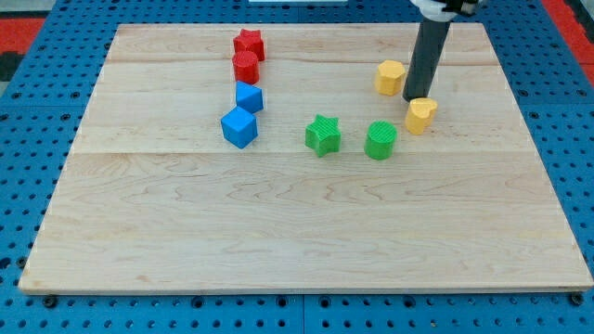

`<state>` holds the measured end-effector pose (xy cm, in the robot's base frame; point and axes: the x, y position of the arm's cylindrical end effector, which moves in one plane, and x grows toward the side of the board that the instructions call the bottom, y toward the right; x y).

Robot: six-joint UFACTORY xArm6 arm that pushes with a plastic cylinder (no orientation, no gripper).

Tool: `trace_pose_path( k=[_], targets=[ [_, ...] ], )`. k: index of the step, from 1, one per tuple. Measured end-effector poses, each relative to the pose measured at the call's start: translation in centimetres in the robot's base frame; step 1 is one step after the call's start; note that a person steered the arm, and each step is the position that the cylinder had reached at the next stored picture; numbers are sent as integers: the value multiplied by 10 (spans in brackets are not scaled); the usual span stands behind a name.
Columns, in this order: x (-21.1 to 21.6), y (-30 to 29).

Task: Push the yellow hexagon on top of the red star

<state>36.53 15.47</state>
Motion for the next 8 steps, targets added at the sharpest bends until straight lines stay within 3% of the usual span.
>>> trace_pose_path(
  k=[1,4,6,7,8],
  targets=[
    [24,6],
    [43,12],
    [-28,12],
    [-83,-93],
    [-110,-135]
  ],
)
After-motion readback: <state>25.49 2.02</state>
